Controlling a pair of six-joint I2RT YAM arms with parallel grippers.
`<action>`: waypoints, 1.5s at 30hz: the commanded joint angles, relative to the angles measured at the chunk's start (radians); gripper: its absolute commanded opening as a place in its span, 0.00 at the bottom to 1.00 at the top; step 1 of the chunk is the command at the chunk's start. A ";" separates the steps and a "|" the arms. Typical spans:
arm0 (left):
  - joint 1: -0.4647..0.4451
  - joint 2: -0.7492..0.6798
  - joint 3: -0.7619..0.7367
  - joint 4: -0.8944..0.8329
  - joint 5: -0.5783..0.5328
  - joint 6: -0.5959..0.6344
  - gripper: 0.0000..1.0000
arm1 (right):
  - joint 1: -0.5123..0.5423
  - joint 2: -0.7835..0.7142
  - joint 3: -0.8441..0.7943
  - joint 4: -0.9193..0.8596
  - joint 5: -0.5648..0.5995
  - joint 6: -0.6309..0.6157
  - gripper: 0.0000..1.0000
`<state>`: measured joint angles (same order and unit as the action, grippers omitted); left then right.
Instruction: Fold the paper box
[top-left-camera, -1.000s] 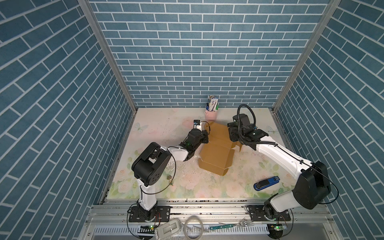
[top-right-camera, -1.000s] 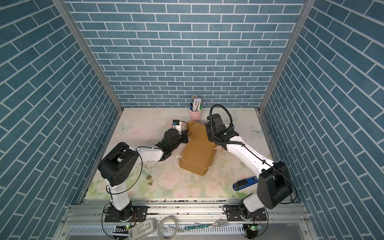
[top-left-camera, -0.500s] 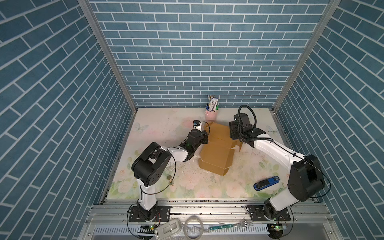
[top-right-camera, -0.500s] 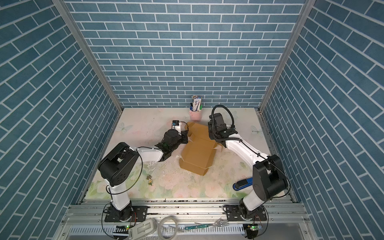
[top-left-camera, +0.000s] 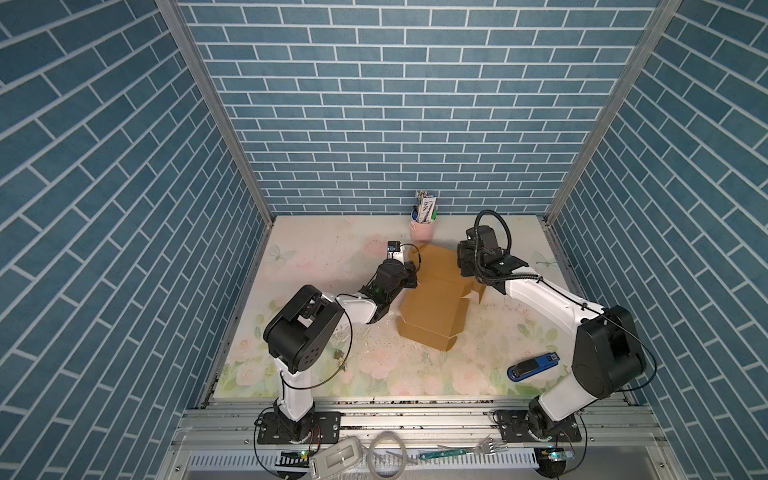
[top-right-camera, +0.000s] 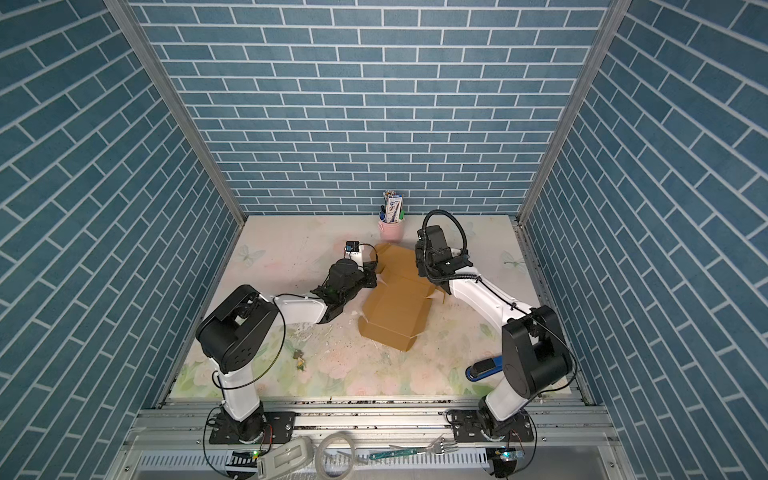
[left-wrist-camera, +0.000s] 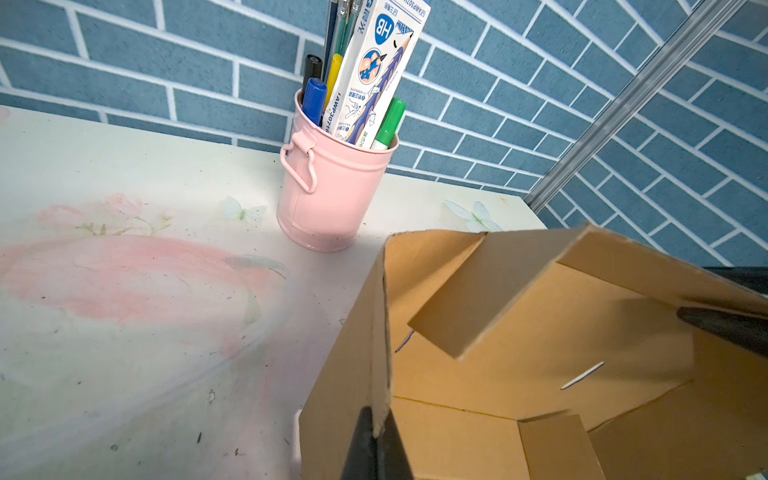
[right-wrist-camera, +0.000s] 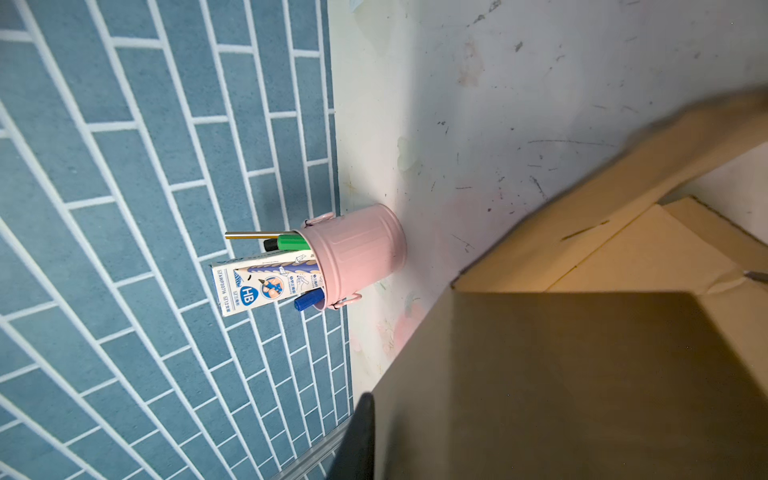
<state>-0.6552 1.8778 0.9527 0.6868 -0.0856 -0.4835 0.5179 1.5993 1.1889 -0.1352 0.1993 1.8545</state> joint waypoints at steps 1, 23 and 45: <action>-0.007 -0.028 -0.005 -0.010 0.009 -0.009 0.00 | -0.003 0.005 -0.038 0.051 0.035 -0.002 0.13; -0.006 -0.079 0.017 -0.061 0.134 -0.030 0.01 | -0.008 0.026 -0.282 0.556 -0.016 -0.186 0.00; -0.006 -0.097 0.210 -0.349 0.154 -0.124 0.00 | -0.019 0.047 -0.307 0.571 -0.065 -0.172 0.00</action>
<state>-0.6548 1.8011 1.1057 0.3336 0.0467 -0.5900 0.4908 1.6329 0.9054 0.4664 0.1814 1.7195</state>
